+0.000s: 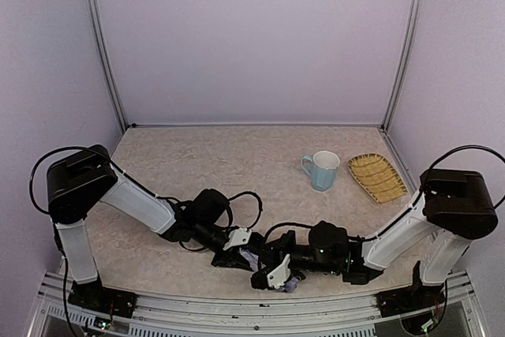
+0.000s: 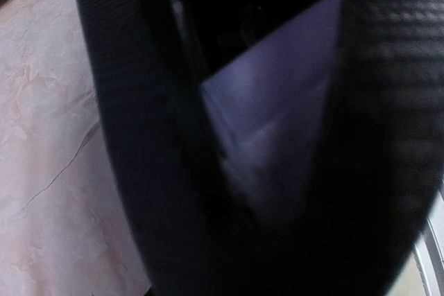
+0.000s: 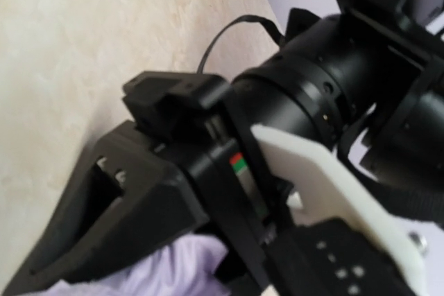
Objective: Put away the umbrella
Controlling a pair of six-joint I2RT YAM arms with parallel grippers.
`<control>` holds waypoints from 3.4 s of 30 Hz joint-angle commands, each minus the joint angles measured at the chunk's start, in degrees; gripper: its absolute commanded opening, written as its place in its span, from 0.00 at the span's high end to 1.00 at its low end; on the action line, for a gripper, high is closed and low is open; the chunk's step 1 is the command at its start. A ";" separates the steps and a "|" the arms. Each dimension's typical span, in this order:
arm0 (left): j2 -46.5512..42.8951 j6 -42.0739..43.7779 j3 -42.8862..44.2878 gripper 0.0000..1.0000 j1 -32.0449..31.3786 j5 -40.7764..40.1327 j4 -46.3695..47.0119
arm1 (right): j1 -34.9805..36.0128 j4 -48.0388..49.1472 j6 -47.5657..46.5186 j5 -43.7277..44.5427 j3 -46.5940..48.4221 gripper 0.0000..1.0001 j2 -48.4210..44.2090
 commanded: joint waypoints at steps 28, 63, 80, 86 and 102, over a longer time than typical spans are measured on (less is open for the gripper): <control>1.16 -6.95 5.26 1.00 3.90 -10.25 -6.86 | 6.82 -24.28 -11.45 7.19 -1.74 0.71 1.02; 2.33 -13.78 6.66 1.00 4.67 -12.63 -9.62 | 9.63 -25.88 -5.58 13.39 2.89 0.59 1.22; 0.35 -33.05 1.45 1.00 5.57 -24.39 5.41 | -1.19 -24.73 68.30 9.42 5.27 0.57 -17.86; 0.90 -36.32 1.55 1.00 5.40 -27.79 7.64 | -14.00 -24.17 101.10 -2.65 2.84 0.59 -18.62; 1.85 -34.46 3.83 1.00 1.50 -34.73 3.98 | -20.95 -35.49 120.85 -15.77 13.26 0.61 -3.94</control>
